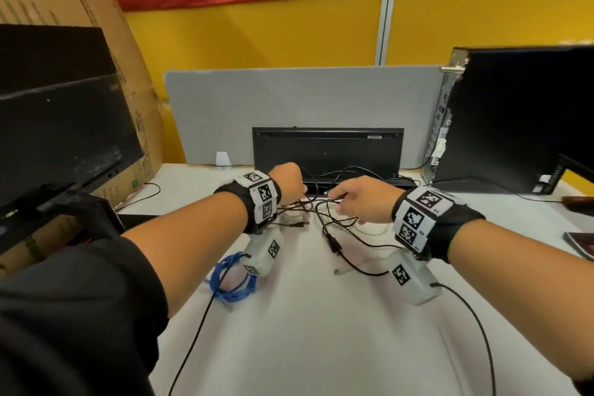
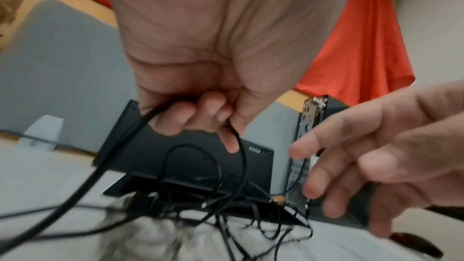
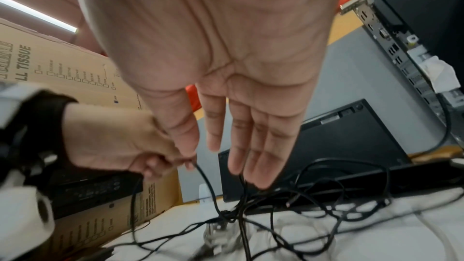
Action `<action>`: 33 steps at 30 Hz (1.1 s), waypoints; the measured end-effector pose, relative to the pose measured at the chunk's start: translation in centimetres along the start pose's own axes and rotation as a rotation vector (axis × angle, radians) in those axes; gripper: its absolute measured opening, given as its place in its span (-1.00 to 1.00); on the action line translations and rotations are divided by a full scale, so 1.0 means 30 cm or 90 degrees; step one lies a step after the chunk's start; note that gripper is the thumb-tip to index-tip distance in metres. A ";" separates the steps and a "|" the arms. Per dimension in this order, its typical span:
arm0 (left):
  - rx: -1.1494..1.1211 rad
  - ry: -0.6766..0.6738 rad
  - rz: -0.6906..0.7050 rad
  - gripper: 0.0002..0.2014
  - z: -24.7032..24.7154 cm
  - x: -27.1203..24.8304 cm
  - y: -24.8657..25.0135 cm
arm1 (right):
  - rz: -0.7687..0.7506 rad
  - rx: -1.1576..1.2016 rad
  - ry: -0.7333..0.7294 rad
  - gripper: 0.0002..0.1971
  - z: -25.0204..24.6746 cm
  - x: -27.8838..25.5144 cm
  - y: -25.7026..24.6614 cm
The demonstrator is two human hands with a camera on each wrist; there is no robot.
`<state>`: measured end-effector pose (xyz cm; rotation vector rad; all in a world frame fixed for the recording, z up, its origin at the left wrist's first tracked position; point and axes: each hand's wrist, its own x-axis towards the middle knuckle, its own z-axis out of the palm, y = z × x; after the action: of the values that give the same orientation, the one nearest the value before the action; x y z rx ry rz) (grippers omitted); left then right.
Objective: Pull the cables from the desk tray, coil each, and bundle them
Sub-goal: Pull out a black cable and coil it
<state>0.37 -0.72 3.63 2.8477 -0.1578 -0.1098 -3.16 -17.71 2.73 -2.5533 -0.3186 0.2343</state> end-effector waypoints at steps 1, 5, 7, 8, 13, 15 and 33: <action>-0.010 0.012 0.016 -0.71 -0.030 0.002 0.017 | -0.013 -0.003 0.022 -0.62 -0.016 0.006 -0.004; -0.078 0.088 0.095 -0.72 -0.143 0.019 0.078 | -0.060 0.039 0.086 -0.51 -0.091 0.036 -0.029; -0.100 0.118 0.125 -0.72 -0.178 0.025 0.104 | -0.096 0.084 0.100 -0.54 -0.129 0.053 -0.045; -0.103 0.128 0.138 -0.71 -0.191 0.028 0.115 | -0.109 0.116 0.109 -0.57 -0.146 0.060 -0.050; -0.142 0.191 0.186 -0.74 -0.240 0.050 0.146 | -0.093 0.380 0.108 -0.80 -0.193 0.089 -0.051; -0.149 0.207 0.197 -0.75 -0.255 0.058 0.149 | -0.105 0.443 0.125 -0.78 -0.205 0.093 -0.043; -0.116 0.457 -0.023 -0.71 -0.424 0.117 -0.168 | -0.039 0.253 0.352 -0.74 -0.267 0.081 0.194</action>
<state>5.50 7.20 14.15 2.5237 0.0554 0.8314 2.06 -25.86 5.99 -2.1020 -0.1175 -0.3922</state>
